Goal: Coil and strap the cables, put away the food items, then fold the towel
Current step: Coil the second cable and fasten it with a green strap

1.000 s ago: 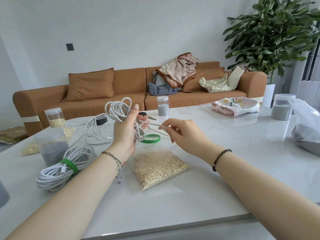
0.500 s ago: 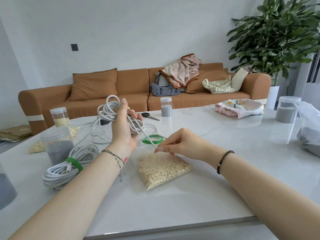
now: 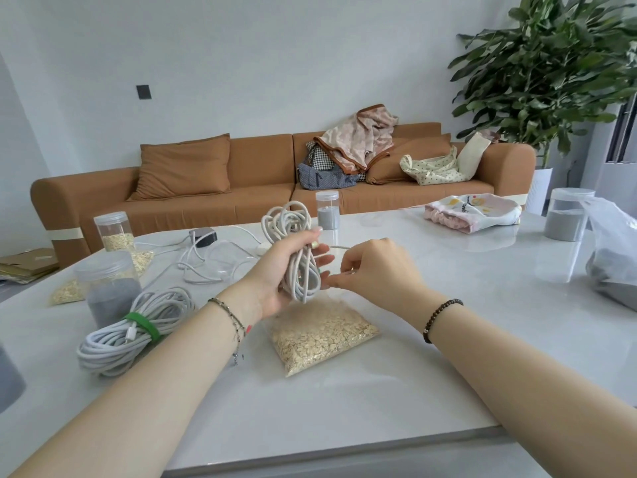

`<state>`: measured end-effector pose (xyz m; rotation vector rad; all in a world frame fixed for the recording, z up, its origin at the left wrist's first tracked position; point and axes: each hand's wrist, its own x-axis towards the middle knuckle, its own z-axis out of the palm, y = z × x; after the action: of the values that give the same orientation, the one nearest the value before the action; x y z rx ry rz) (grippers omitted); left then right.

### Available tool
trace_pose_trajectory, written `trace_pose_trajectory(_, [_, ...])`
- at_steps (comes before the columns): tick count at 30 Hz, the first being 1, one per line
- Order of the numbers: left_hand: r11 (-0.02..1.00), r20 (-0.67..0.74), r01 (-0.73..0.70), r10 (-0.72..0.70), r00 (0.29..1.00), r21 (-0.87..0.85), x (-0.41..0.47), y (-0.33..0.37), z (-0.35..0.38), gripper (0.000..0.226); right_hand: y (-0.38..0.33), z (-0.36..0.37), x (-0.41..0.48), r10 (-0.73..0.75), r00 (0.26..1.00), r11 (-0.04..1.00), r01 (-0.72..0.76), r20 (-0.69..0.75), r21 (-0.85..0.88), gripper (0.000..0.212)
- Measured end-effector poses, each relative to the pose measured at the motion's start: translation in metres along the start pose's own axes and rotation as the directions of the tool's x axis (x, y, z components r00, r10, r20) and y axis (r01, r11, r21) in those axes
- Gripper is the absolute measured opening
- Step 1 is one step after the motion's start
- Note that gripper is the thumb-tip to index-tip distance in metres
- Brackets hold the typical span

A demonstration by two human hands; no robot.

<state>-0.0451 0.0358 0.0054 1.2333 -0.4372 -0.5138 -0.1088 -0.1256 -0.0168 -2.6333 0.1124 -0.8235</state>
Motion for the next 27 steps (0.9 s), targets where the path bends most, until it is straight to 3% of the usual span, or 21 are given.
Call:
trace_pose_trajectory(4, [0.996, -0.008, 0.072, -0.072, 0.997, 0.052, 0.002, -0.007, 0.001, 0.020, 0.003, 0.005, 0.003, -0.096, 0.994, 0.995, 0.098, -0.051, 0.034, 0.024])
trace_pose_trajectory(9, [0.999, -0.093, 0.029, -0.031, 0.995, -0.027, 0.005, -0.005, -0.001, 0.015, 0.010, 0.013, 0.008, -0.321, 0.945, 0.945, 0.324, -0.064, 0.051, 0.011])
trace_pose_trajectory(12, [0.998, -0.116, 0.019, -0.025, 0.993, -0.052, 0.006, -0.002, -0.003, 0.014, 0.012, 0.010, 0.010, -0.327, 0.934, 0.939, 0.339, -0.147, 0.065, 0.009])
trace_pose_trajectory(15, [0.999, -0.082, 0.046, -0.047, 0.996, -0.021, 0.006, -0.004, -0.004, 0.015, 0.012, 0.005, 0.010, -0.303, 0.922, 0.940, 0.331, -0.242, 0.084, 0.023])
trace_pose_trajectory(20, [0.991, -0.014, 0.097, -0.096, 0.995, 0.096, 0.006, -0.010, -0.004, 0.021, 0.008, 0.003, 0.008, -0.334, 0.885, 0.933, 0.359, -0.325, 0.019, 0.032])
trace_pose_trajectory(27, [0.993, 0.013, 0.114, -0.114, 0.993, 0.020, 0.004, -0.006, -0.002, 0.016, 0.008, 0.006, 0.011, -0.330, 0.897, 0.897, 0.395, -0.293, 0.198, 0.010])
